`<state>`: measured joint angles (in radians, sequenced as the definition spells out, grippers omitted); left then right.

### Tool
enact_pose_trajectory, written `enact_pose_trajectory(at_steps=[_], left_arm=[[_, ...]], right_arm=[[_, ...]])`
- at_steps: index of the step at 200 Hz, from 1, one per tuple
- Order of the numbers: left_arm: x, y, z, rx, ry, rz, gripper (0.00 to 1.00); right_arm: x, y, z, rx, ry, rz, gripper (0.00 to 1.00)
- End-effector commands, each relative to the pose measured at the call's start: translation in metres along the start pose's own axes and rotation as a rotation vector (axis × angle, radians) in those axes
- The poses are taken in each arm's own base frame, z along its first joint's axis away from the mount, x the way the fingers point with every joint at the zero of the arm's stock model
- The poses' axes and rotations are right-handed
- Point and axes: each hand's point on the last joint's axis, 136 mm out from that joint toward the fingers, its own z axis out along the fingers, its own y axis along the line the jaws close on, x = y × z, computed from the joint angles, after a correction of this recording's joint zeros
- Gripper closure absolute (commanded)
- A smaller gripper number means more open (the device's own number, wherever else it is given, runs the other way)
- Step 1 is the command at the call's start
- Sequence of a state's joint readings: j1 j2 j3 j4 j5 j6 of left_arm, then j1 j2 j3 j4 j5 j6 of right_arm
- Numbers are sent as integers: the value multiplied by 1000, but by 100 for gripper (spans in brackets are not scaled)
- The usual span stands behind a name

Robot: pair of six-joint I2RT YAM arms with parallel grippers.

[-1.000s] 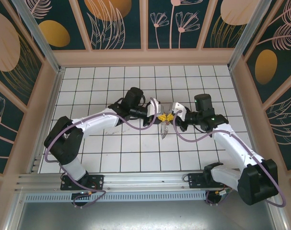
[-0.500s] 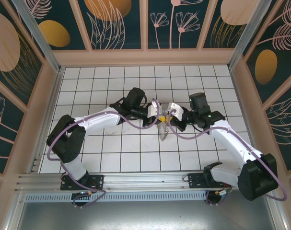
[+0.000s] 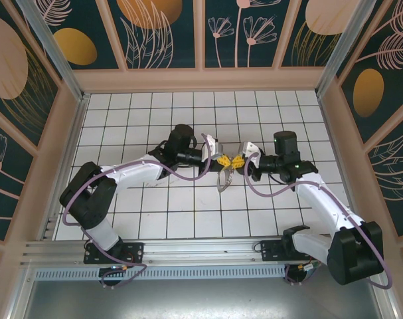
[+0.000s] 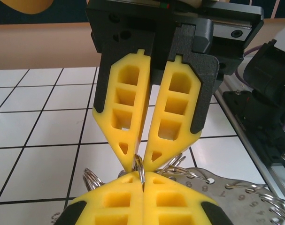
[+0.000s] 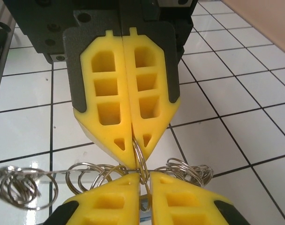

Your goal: Put the keys on the keyring

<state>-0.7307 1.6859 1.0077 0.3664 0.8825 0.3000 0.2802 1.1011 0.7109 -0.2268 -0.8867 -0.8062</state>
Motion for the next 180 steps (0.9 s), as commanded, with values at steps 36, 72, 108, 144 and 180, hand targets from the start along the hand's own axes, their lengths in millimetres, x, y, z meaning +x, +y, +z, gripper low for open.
enact_pose_trajectory(at_steps=[36,72,108,144,180], left_arm=[[-24,-19,-2,93,-42,75,100],[-6,-9,1,56,70,73,90],[9,-2,2,41,168,72,87],[15,0,0,26,231,82,87],[19,4,-2,7,254,78,100]], right_arm=[[-14,-9,-4,28,-38,-58,100],[-17,-12,-5,47,5,-64,100],[-18,-14,1,60,91,-67,100],[-21,-14,4,67,160,-73,100],[-16,-13,10,67,253,-65,100]])
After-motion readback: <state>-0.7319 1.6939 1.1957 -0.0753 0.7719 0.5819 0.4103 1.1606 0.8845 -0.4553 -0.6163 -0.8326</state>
